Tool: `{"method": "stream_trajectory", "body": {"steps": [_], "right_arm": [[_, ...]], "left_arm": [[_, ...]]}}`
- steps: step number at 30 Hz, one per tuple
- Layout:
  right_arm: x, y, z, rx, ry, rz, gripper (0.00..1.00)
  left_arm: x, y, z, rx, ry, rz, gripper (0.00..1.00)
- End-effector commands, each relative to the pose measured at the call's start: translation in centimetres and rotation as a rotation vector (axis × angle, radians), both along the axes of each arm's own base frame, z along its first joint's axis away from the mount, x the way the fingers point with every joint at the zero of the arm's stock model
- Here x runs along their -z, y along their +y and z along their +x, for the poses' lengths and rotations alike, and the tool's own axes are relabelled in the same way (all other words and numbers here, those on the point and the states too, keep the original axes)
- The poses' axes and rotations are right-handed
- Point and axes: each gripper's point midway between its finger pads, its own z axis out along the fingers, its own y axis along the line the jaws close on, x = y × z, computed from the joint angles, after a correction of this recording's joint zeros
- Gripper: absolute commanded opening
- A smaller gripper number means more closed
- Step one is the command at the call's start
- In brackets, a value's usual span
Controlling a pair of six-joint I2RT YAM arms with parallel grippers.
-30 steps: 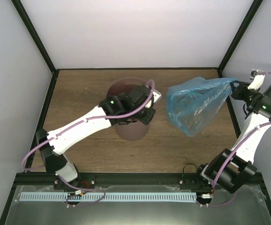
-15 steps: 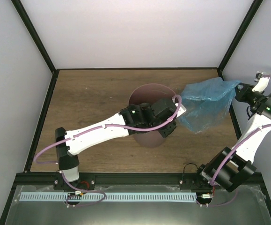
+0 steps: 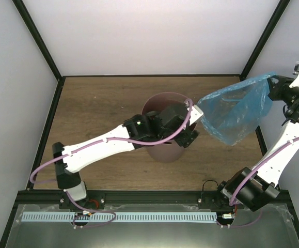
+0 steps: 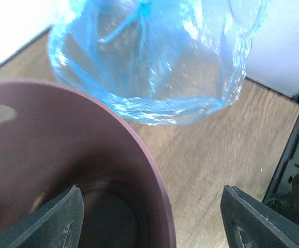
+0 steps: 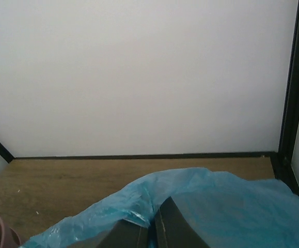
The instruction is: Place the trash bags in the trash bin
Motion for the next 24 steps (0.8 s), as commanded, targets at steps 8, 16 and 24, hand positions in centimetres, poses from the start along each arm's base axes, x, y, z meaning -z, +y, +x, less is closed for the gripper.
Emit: {"method": "stream_trajectory", "body": {"steps": [8,16,24], "right_arm": [[-11.1,3.2,-3.0,-0.048,-0.152,-0.106,0.01],[-16.1,5.8,-5.6,-0.055,-0.255,-0.165,0.01],[-16.5,7.1,-6.8,-0.069,-0.285,-0.186,0.01]], "left_arm": [[-5.9,2.0,3.4,-0.155,-0.192,-0.228,0.84],[-6.2,1.7,6.0,-0.190,-0.159,-0.374,0.86],[-7.5,-0.6,5.8,-0.076,-0.159,-0.530,0.89]]}}
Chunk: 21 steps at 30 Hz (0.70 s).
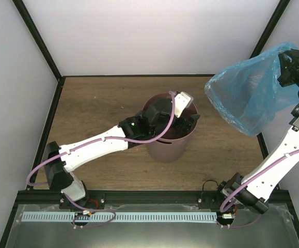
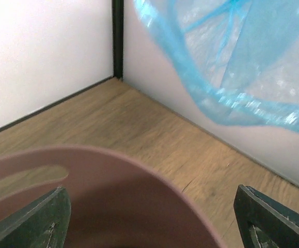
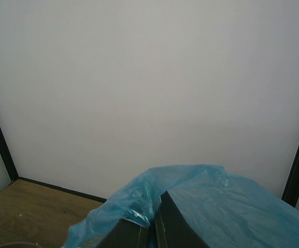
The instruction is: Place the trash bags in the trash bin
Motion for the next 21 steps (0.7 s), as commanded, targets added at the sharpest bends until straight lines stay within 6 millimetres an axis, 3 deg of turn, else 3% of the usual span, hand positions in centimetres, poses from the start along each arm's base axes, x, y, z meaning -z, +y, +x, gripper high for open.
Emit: {"method": "stream_trajectory", "body": {"steps": [1,5,11,21], "right_arm": [[-0.8,1.1,-1.2,-0.014,-0.027,-0.015,0.01],[-0.9,1.7,-1.9,-0.009,-0.054,-0.045,0.01],[-1.3,2.4,-2.7,0.006,-0.078,-0.067,0.01],[-2.2,3.4,-3.7,-0.008,-0.104,-0.068,0.01]], "left_arm": [[-4.6,-2.1,-0.3,0.095,-0.050,-0.202,0.89],[-5.3,-3.4,-1.0,0.157,-0.025,-0.278,0.90],[-4.2,-4.6,0.7,0.081,0.044,-0.302,0.96],[-3.2,-4.0,1.9,0.011,0.099,-0.315,0.93]]}}
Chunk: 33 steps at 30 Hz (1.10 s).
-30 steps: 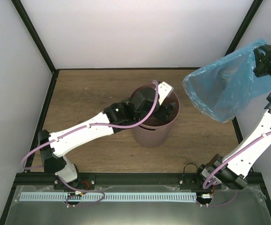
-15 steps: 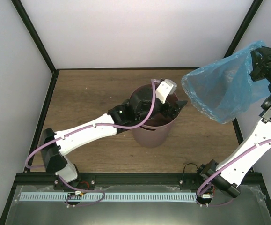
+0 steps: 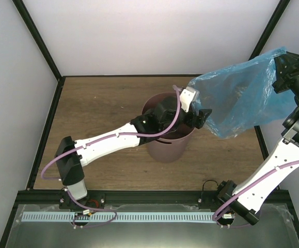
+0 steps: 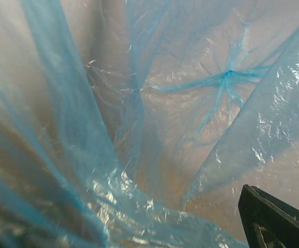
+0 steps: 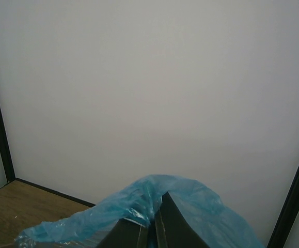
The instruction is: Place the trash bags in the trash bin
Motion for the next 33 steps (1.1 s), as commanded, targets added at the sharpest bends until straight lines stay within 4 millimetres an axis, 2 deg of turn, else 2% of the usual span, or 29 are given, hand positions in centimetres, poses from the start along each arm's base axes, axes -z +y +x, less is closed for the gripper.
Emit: {"method": "stream_trajectory", "body": {"steps": [1,3,6,11,16,19,22,25,29,33], "right_arm": [[-0.7,0.5,-0.6,-0.003,-0.019,-0.002,0.01],[-0.7,0.6,-0.7,-0.004,-0.020,-0.003,0.01],[-0.6,0.9,-0.9,-0.023,-0.019,0.000,0.01],[-0.1,1.5,-1.1,-0.065,-0.012,0.012,0.01],[0.0,1.7,-1.2,-0.077,-0.014,0.006,0.01],[0.1,1.8,-1.3,-0.082,-0.011,0.008,0.01],[0.3,1.8,-1.2,-0.084,-0.007,0.013,0.01],[0.3,1.8,-1.2,-0.086,-0.007,0.013,0.01],[0.3,1.8,-1.2,-0.087,-0.005,0.015,0.01],[0.4,1.7,-1.1,-0.091,-0.003,0.019,0.01]], "left_arm": [[-2.7,1.0,0.0,-0.015,0.002,-0.080,0.90],[-2.5,1.8,-1.1,0.021,-0.015,-0.101,0.85],[-4.0,3.7,-1.6,-0.002,-0.052,-0.170,0.84],[-6.0,6.0,-0.3,-0.063,-0.028,-0.230,0.92],[-5.5,5.6,1.3,-0.045,0.070,-0.248,0.88],[-5.6,5.4,1.5,-0.030,0.078,-0.260,0.79],[-5.7,5.0,1.2,-0.003,0.083,-0.260,0.64],[-5.9,4.9,0.9,0.015,0.087,-0.259,0.57],[-5.9,4.6,0.7,0.030,0.094,-0.233,0.42],[-6.3,4.4,0.5,0.049,0.080,-0.226,0.23]]}}
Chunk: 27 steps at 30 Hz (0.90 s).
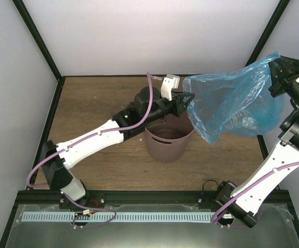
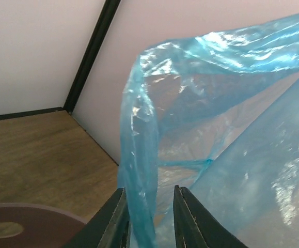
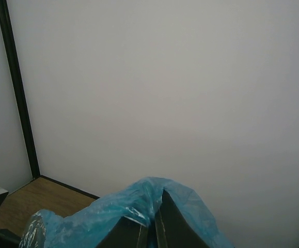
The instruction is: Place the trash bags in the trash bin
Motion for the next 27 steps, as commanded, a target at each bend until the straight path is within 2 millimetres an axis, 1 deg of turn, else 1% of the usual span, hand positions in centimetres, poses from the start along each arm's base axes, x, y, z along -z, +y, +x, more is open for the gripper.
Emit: {"method": "stream_trajectory", "body": {"steps": [1,4,6,7,10,13,17,19,23,27], "right_arm": [[-0.2,0.3,-0.4,-0.010,-0.006,-0.003,0.01],[-0.4,0.1,-0.1,-0.018,-0.011,-0.002,0.01],[-0.8,-0.1,0.2,-0.035,-0.010,0.005,0.01],[-1.2,-0.1,0.3,-0.044,-0.012,0.004,0.01],[-2.5,0.1,0.3,-0.068,-0.029,-0.005,0.01],[-3.5,0.9,-0.3,-0.119,-0.058,-0.036,0.01],[-3.9,1.6,-0.7,-0.169,-0.065,-0.059,0.01],[-4.1,2.0,-1.0,-0.200,-0.056,-0.068,0.01],[-5.0,3.3,-2.1,-0.233,-0.080,-0.115,0.01],[-5.9,4.7,-3.5,-0.258,-0.108,-0.146,0.01]], "left_arm": [[-1.6,-0.5,-0.5,0.043,-0.036,-0.013,0.19],[-2.3,-1.0,-0.6,0.062,-0.072,0.004,0.07],[-3.3,-1.4,-0.5,0.070,-0.100,0.017,0.04],[-4.7,-1.4,-0.6,0.079,-0.124,0.007,0.04],[-8.1,-1.3,-1.5,0.110,-0.195,-0.027,0.04],[-12.1,-0.3,-2.0,0.096,-0.275,-0.061,0.04],[-16.1,1.5,-2.7,0.062,-0.349,-0.088,0.04],[-17.7,2.6,-3.2,0.046,-0.373,-0.109,0.04],[-20.6,4.7,-4.4,0.025,-0.410,-0.158,0.04],[-22.7,6.3,-5.6,0.009,-0.437,-0.186,0.04]]}}
